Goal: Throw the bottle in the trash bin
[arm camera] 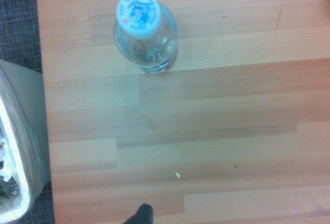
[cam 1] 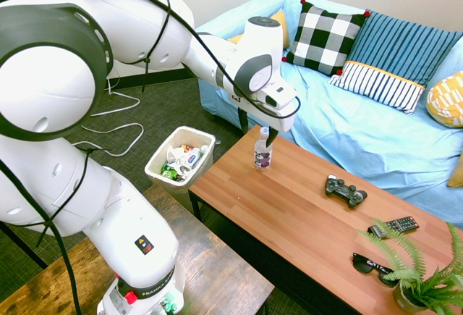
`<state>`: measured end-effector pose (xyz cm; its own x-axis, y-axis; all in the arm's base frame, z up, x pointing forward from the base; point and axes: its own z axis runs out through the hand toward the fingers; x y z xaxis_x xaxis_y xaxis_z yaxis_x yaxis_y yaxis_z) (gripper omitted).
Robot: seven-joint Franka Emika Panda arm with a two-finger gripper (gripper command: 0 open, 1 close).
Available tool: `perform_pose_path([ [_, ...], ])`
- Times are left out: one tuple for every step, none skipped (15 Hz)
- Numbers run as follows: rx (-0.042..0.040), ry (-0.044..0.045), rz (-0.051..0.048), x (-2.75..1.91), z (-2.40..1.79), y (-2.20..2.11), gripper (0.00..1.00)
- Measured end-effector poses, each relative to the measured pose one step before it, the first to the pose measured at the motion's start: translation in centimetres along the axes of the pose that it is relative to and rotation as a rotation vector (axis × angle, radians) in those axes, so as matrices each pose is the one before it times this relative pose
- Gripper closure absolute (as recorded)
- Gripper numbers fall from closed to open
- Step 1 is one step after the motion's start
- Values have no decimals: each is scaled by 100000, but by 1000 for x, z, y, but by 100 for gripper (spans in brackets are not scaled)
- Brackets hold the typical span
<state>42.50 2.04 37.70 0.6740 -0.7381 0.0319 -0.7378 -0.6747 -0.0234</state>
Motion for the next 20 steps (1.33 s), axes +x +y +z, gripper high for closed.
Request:
perform_pose_path([
  [175, 117, -7, 70, -9, -86, 0],
  [601, 547, -91, 27, 35, -146, 0],
  [874, 964, -35, -55, 76, -342, 0],
  [886, 1068, 167, -210, 146, -591, 0],
  [869, 1008, 295, -334, 140, -802, 0],
  [842, 873, 192, -426, 149, -1021, 0],
  [622, 1014, 242, -345, 139, -1082, 0],
  [595, 1300, 873, -166, 245, -1184, 0],
  [-141, 1059, 1326, 46, 539, -1146, 0],
  [-249, 696, 1430, 257, 841, -1005, 0],
  [-666, -36, 1217, 318, 1105, -932, 0],
  [-805, -357, 1147, 394, 1201, -882, 0],
  [-1109, -303, 1173, 410, 1260, -847, 0],
  [-1428, -547, 1149, 431, 1268, -753, 0],
  [-1312, -853, 834, 392, 1325, -704, 0],
  [-1029, -818, 621, 285, 1171, -653, 0],
  [-785, -552, 350, 332, 982, -604, 0],
  [-708, -429, 225, 298, 852, -550, 0],
  [-599, -348, 266, 212, 680, -385, 0],
  [-430, -363, 434, 134, 509, -268, 0],
])
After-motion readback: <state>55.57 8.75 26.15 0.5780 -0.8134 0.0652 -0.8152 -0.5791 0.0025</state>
